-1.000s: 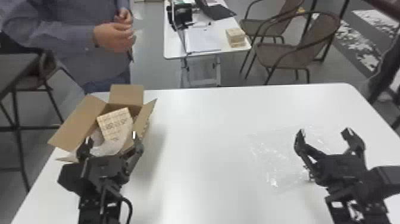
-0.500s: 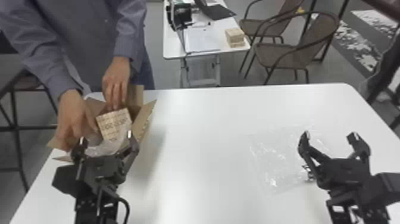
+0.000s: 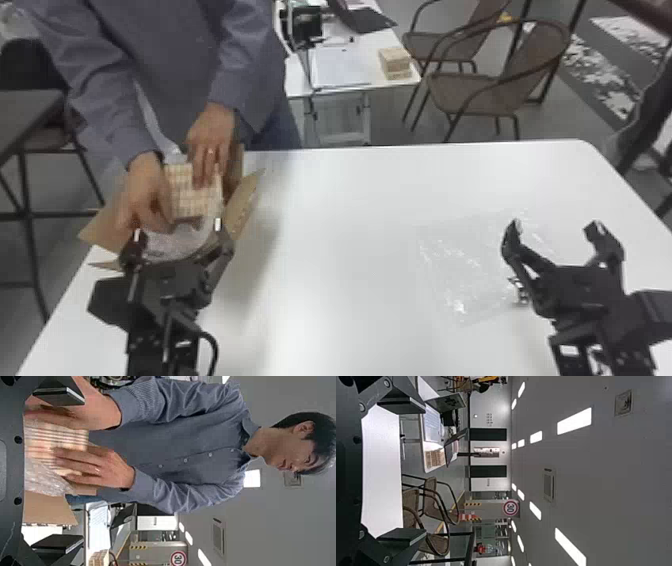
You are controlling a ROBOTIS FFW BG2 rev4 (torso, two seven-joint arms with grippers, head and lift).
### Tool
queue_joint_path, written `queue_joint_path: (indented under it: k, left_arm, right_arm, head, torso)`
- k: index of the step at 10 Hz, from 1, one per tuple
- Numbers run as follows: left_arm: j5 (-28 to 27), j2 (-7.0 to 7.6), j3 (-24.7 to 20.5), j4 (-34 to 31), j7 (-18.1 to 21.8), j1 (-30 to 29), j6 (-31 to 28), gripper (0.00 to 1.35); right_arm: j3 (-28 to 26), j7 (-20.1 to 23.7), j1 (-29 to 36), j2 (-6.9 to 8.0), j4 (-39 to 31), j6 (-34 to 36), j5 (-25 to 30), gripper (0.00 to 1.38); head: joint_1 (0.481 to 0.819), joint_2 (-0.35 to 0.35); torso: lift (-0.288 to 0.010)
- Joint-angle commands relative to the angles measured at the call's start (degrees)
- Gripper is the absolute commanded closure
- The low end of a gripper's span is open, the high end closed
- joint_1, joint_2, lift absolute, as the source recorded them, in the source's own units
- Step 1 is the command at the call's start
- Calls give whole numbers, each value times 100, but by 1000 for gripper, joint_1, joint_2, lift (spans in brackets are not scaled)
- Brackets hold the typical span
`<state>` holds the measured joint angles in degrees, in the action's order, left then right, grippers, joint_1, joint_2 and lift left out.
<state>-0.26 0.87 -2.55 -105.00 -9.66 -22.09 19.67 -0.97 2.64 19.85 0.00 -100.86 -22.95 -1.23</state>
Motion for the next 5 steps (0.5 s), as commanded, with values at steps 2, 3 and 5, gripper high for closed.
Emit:
queue_joint_path:
  k: [2, 3, 5]
  left_arm:
    - [18, 10, 0, 15, -1, -6, 63, 96]
    - [26, 1, 0, 15, -1, -6, 81, 96]
    - [26, -16, 9, 24, -10, -6, 98, 98]
  right_arm:
    - [0, 0, 19, 5, -39, -8, 44, 199]
    - [0, -26, 28, 5, -83, 1, 106, 199]
    - [0, -264, 98, 5, -171, 1, 281, 199]
  head:
    - [695, 71]
    - [695, 71]
    - [695, 71]
  torso:
    - [-102]
    - [-102]
    - [-102]
